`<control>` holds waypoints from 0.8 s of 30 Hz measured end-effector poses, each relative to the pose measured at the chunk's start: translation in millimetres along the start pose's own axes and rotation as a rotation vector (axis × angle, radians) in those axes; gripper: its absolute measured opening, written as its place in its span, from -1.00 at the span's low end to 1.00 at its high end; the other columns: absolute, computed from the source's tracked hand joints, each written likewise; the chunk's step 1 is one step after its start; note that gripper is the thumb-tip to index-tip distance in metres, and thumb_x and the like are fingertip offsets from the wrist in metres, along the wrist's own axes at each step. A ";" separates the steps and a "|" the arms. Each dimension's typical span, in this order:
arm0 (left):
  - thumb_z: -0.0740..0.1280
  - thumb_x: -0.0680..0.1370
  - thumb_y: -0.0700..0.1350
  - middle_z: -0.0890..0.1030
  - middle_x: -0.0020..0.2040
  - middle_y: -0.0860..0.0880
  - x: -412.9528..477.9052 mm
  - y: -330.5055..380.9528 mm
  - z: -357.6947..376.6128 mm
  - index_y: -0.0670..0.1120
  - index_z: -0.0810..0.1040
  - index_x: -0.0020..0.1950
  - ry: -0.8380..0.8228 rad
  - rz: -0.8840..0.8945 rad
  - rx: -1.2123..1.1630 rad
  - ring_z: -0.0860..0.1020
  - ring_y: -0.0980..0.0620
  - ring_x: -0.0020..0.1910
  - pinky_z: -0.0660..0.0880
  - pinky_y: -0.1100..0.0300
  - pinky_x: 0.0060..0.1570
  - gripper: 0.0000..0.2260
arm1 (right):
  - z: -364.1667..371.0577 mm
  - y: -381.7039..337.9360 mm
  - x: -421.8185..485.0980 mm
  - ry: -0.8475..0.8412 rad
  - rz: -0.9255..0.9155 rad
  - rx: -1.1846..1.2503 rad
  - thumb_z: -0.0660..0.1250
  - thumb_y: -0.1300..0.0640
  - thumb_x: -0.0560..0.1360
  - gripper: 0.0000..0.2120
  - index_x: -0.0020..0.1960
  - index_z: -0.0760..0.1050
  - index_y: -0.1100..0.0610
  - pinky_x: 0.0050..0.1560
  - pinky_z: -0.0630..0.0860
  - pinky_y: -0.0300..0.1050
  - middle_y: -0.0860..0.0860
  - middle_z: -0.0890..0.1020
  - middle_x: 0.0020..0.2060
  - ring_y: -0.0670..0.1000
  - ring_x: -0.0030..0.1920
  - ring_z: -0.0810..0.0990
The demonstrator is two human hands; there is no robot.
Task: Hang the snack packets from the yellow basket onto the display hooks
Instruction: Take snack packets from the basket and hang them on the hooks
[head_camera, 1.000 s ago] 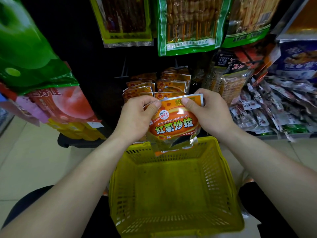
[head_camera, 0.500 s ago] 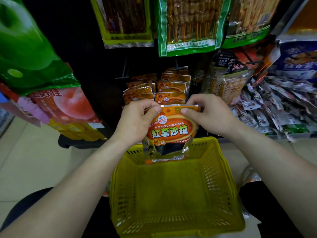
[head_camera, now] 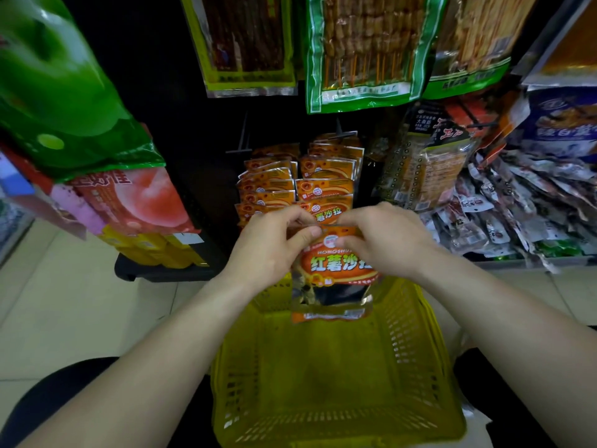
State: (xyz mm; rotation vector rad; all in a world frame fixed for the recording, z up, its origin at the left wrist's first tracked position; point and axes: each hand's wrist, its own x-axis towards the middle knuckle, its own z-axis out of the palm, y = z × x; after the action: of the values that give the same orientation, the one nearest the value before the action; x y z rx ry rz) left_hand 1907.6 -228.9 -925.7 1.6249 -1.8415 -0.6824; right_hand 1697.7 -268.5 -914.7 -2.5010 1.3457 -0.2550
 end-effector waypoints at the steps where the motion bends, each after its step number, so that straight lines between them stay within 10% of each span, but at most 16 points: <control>1: 0.42 0.53 0.12 0.68 -0.08 0.22 1.2 -2.6 -4.4 0.20 0.59 -0.01 0.003 -0.022 0.009 0.63 0.24 -0.03 0.60 0.00 0.04 -0.92 | -4.4 3.9 0.5 0.016 0.006 -0.028 0.27 -0.22 0.56 -0.77 0.18 0.50 -0.21 -0.02 0.49 0.01 -0.11 0.65 0.07 0.07 0.13 0.58; 9: 0.42 0.55 0.06 0.59 -0.05 0.24 3.2 -32.3 -20.3 0.07 0.60 0.16 -0.097 -0.226 0.090 0.61 0.11 0.03 0.58 0.06 0.09 -0.79 | -39.6 41.9 25.9 0.253 0.005 -0.216 0.27 -0.25 0.54 -0.74 0.06 0.58 -0.12 -0.27 0.38 -0.04 0.10 0.67 -0.19 0.23 -0.10 0.64; 24: 0.39 0.55 0.09 0.62 0.19 0.03 27.5 -83.1 50.2 0.10 0.55 0.26 -0.318 -0.379 0.161 0.58 -0.01 0.14 0.54 0.02 0.16 -0.70 | 73.2 77.4 111.9 -0.072 0.023 -0.223 0.28 -0.15 0.58 -0.77 0.17 0.55 -0.11 -0.17 0.39 -0.07 0.03 0.67 0.03 0.15 0.03 0.63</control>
State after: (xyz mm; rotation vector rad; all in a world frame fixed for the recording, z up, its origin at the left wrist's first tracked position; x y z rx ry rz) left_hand 1927.0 -266.7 -1017.2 2.1021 -1.8575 -1.0272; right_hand 1719.4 -390.1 -1007.4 -2.6433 1.4438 -0.0098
